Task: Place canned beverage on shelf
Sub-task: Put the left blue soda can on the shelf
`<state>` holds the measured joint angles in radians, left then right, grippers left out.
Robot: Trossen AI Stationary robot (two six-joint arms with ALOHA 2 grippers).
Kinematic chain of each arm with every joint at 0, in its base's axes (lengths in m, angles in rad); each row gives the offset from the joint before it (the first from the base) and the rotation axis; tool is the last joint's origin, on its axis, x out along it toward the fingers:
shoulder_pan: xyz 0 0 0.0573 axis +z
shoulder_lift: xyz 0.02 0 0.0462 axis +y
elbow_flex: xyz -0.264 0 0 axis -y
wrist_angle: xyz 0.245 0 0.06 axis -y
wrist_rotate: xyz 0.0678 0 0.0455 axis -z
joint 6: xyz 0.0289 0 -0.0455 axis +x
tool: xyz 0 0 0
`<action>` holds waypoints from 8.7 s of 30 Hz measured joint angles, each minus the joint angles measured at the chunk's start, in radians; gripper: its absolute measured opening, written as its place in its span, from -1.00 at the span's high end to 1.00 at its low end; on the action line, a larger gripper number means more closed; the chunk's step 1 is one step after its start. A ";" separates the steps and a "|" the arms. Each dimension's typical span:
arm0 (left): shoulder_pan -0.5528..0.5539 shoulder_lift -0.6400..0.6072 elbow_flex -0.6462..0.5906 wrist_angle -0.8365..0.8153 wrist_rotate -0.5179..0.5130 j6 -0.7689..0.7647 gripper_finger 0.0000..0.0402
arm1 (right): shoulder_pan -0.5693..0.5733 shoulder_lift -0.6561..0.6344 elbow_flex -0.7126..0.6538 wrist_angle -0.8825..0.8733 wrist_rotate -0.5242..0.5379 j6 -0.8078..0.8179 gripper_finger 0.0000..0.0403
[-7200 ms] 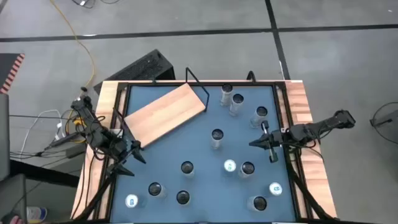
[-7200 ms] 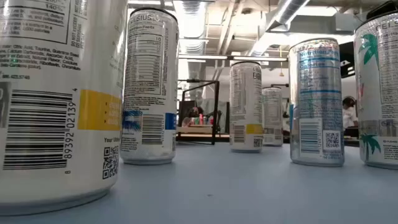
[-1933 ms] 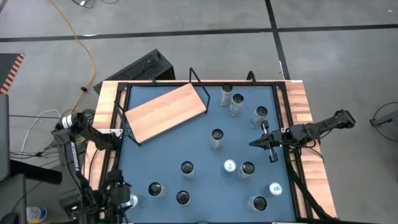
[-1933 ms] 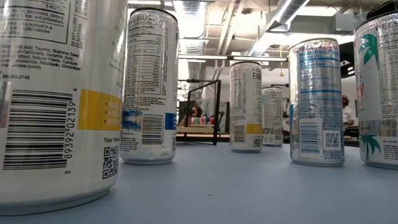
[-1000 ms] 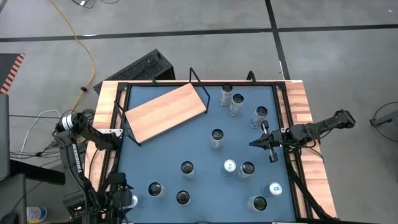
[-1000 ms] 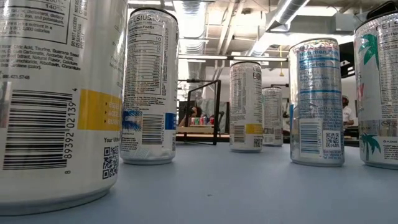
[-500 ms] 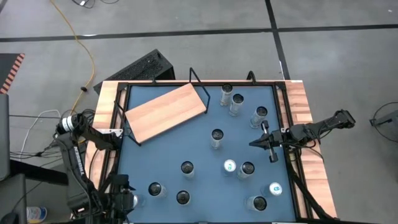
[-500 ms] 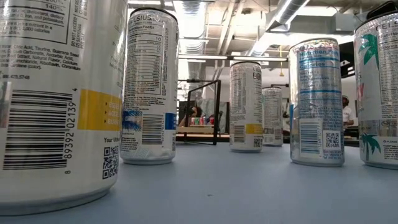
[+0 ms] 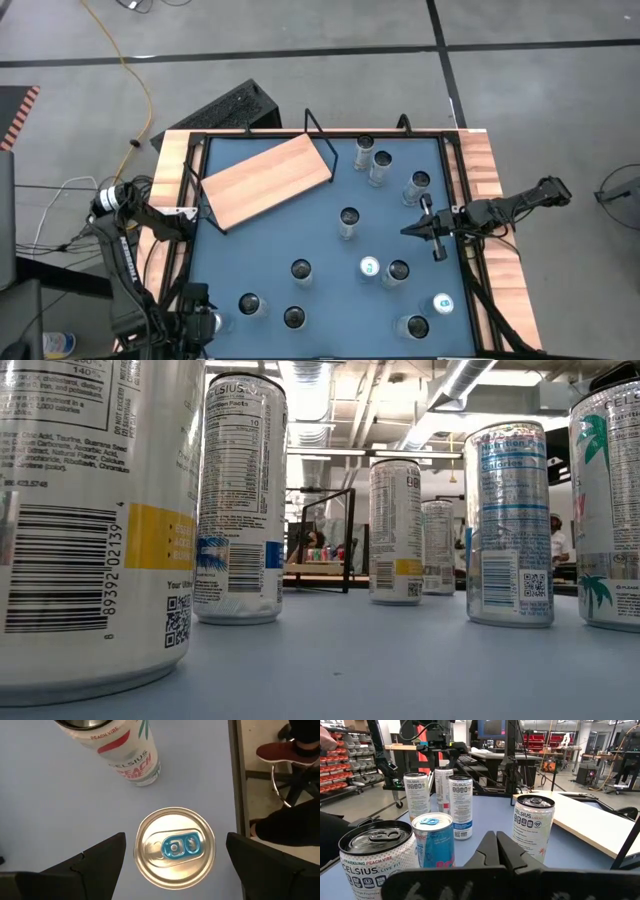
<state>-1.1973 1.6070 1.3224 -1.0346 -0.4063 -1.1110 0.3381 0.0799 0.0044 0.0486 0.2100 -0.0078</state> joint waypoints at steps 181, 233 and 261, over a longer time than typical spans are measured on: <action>1.811 0.326 0.507 0.083 -0.005 0.076 -0.07 | 0.000 -0.001 0.000 0.000 0.000 0.000 1.00; 1.825 0.380 0.507 0.169 0.137 0.296 -0.79 | 0.000 -0.001 0.000 0.000 0.000 0.000 1.00; 1.789 0.374 0.507 0.125 0.016 0.384 -0.77 | 0.000 -0.001 0.000 0.000 0.000 0.000 1.00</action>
<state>0.5919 1.9812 1.8294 -0.9100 -0.3904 -0.7267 0.3381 0.0792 0.0048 0.0486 0.2096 -0.0082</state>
